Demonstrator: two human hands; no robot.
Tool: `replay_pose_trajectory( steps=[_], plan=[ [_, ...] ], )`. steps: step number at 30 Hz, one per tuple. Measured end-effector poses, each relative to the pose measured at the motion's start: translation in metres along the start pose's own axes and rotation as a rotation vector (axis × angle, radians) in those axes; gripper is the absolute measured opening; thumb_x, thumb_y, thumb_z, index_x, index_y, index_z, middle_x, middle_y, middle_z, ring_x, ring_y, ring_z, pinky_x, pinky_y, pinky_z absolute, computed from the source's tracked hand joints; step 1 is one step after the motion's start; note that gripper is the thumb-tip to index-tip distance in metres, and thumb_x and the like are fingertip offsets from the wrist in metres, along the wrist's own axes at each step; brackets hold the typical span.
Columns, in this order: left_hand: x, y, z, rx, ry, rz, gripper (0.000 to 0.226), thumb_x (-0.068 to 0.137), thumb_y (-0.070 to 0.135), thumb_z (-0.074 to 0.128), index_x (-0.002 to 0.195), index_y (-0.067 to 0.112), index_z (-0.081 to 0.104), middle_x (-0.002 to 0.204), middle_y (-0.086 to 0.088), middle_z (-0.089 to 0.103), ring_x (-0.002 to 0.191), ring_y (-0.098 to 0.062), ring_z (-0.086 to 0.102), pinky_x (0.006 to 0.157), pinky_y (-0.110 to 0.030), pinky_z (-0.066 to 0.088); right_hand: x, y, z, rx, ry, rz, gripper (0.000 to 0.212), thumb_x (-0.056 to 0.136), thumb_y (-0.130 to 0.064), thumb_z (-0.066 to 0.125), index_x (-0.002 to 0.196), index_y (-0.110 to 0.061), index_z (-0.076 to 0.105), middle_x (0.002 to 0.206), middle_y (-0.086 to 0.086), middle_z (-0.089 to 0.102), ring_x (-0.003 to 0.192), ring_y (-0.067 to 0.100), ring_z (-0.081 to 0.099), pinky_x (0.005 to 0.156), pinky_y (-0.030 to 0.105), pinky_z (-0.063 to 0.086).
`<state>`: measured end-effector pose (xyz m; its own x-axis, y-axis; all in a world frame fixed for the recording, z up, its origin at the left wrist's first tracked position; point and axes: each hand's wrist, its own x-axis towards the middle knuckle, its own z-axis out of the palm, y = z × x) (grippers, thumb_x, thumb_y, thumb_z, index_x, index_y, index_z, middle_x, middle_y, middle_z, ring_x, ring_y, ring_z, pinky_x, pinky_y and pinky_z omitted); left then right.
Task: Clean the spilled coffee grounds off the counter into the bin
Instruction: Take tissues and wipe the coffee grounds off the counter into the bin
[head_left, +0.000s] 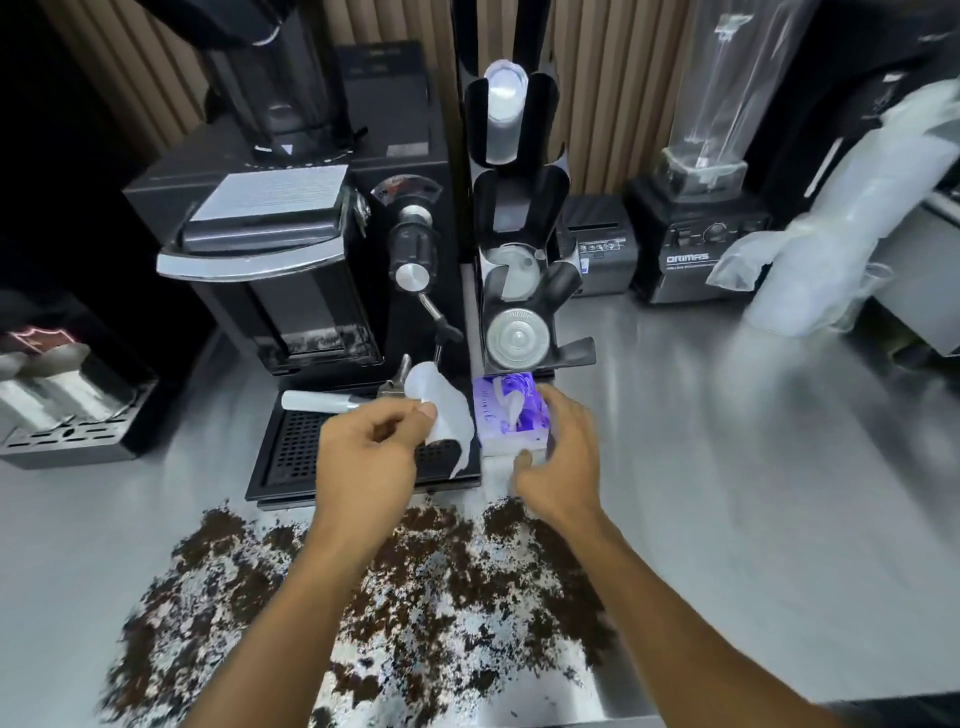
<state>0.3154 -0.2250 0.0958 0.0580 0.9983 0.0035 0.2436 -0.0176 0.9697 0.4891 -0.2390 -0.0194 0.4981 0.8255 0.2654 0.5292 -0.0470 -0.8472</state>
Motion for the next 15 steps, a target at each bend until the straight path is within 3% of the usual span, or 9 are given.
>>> replay_pose_trajectory(
  steps=[1, 3, 5, 6, 8, 10, 12, 15],
  plan=[
    [-0.006, 0.002, -0.009, 0.024, -0.037, -0.016, 0.013, 0.088, 0.022, 0.070, 0.076, 0.021, 0.075, 0.062, 0.018, 0.065, 0.056, 0.004, 0.054, 0.069, -0.028, 0.044, -0.019, -0.011, -0.005, 0.056, 0.040, -0.122, 0.079, 0.067, -0.009, 0.070, 0.141, -0.015, 0.040, 0.134, -0.006, 0.045, 0.131, 0.017, 0.041, 0.110, 0.037, 0.038],
    [-0.019, 0.006, -0.021, 0.069, -0.176, -0.070, 0.018, 0.088, 0.018, 0.070, 0.070, 0.018, 0.073, 0.053, 0.017, 0.059, 0.047, 0.004, 0.049, 0.062, -0.025, 0.040, -0.057, -0.030, -0.008, 0.118, -0.040, -0.312, 0.095, 0.070, -0.026, 0.077, 0.148, -0.005, 0.026, 0.150, 0.004, 0.036, 0.140, 0.021, 0.034, 0.113, 0.043, 0.034],
    [-0.033, 0.009, -0.028, 0.026, -0.344, -0.136, 0.020, 0.088, 0.009, 0.067, 0.069, 0.011, 0.073, 0.051, 0.012, 0.059, 0.045, 0.000, 0.048, 0.055, -0.022, 0.041, -0.084, -0.049, 0.000, 0.124, -0.217, -0.267, 0.113, 0.069, -0.046, 0.080, 0.153, -0.012, 0.012, 0.157, 0.000, 0.028, 0.144, 0.018, 0.029, 0.114, 0.038, 0.031],
    [-0.040, 0.011, -0.031, -0.027, -0.413, -0.164, 0.019, 0.088, 0.004, 0.066, 0.070, 0.007, 0.073, 0.051, 0.007, 0.060, 0.044, -0.003, 0.050, 0.051, -0.020, 0.042, -0.092, -0.059, 0.005, 0.149, -0.280, -0.173, 0.111, 0.071, -0.045, 0.080, 0.154, -0.022, 0.010, 0.155, -0.005, 0.031, 0.141, 0.013, 0.033, 0.112, 0.034, 0.034],
    [-0.048, 0.011, -0.040, -0.084, -0.492, -0.162, 0.015, 0.087, -0.001, 0.064, 0.075, 0.000, 0.073, 0.052, 0.000, 0.062, 0.044, -0.006, 0.050, 0.045, -0.016, 0.040, -0.099, -0.074, 0.012, 0.290, -0.348, 0.018, 0.079, 0.079, -0.019, 0.074, 0.146, -0.036, 0.034, 0.136, -0.005, 0.052, 0.120, 0.003, 0.053, 0.095, 0.023, 0.049],
    [-0.048, 0.007, -0.055, -0.070, -0.476, -0.142, 0.015, 0.087, 0.000, 0.063, 0.077, 0.000, 0.074, 0.053, -0.001, 0.062, 0.044, -0.007, 0.048, 0.044, -0.016, 0.038, -0.102, -0.080, 0.013, 0.333, -0.372, 0.108, 0.036, 0.087, -0.001, 0.060, 0.114, -0.026, 0.066, 0.102, 0.003, 0.068, 0.085, 0.004, 0.065, 0.069, 0.021, 0.052],
    [-0.042, -0.005, -0.071, 0.099, -0.388, -0.101, 0.018, 0.089, 0.005, 0.065, 0.074, 0.008, 0.076, 0.048, 0.004, 0.058, 0.040, -0.007, 0.042, 0.040, -0.019, 0.033, -0.108, -0.081, 0.009, 0.292, -0.418, 0.144, 0.028, 0.092, 0.001, 0.052, 0.098, -0.019, 0.069, 0.081, 0.007, 0.067, 0.064, 0.017, 0.059, 0.057, 0.029, 0.047],
    [-0.033, -0.029, -0.088, 0.487, -0.352, -0.004, 0.016, 0.090, 0.013, 0.066, 0.078, 0.019, 0.075, 0.056, 0.004, 0.063, 0.037, -0.002, 0.040, 0.037, -0.020, 0.032, -0.116, -0.078, -0.001, 0.233, -0.551, 0.235, 0.031, 0.092, 0.001, 0.049, 0.086, -0.024, 0.068, 0.065, -0.002, 0.056, 0.052, 0.011, 0.046, 0.047, 0.028, 0.036]
  ],
)
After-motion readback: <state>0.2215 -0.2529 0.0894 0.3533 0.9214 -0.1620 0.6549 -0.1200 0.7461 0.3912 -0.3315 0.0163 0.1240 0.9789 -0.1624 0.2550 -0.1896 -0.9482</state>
